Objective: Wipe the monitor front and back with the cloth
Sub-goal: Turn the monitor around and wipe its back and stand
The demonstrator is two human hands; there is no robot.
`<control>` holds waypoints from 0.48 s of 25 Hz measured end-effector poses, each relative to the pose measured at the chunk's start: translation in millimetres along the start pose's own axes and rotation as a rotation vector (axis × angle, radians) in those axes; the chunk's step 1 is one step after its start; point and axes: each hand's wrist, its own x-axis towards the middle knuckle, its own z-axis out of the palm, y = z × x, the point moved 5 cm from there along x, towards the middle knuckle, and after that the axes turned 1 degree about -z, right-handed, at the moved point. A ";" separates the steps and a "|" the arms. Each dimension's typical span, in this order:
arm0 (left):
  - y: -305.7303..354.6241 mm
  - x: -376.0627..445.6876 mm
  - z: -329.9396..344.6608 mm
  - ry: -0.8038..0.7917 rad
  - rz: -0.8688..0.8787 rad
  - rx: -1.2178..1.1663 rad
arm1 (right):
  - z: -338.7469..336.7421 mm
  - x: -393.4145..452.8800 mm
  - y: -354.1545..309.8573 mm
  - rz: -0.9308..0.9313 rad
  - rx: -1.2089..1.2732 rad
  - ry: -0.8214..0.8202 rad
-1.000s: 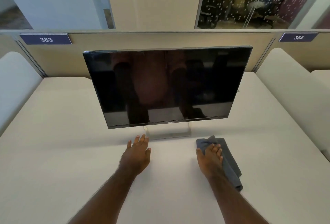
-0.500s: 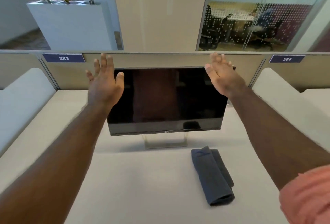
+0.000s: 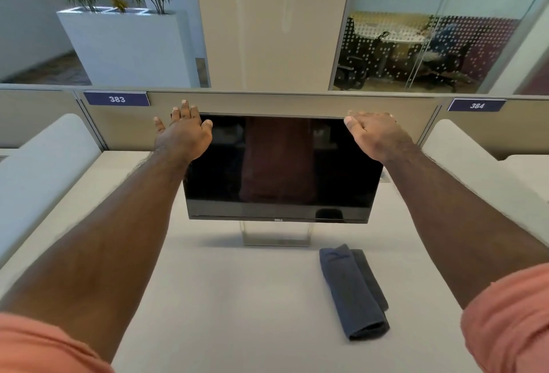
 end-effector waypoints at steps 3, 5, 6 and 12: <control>2.3 14.9 -0.5 -0.053 -0.007 -0.001 | -1.3 -20.9 -8.2 0.021 0.018 0.062; 5.4 25.9 -1.2 -0.085 -0.006 -0.008 | -1.5 -38.1 -14.9 0.026 0.033 0.106; 7.7 31.4 -2.0 -0.096 -0.004 -0.015 | -2.1 -47.7 -18.6 0.028 0.046 0.119; 31.3 59.8 -6.9 -0.146 0.038 -0.066 | -12.9 -112.5 -52.4 0.122 0.069 0.122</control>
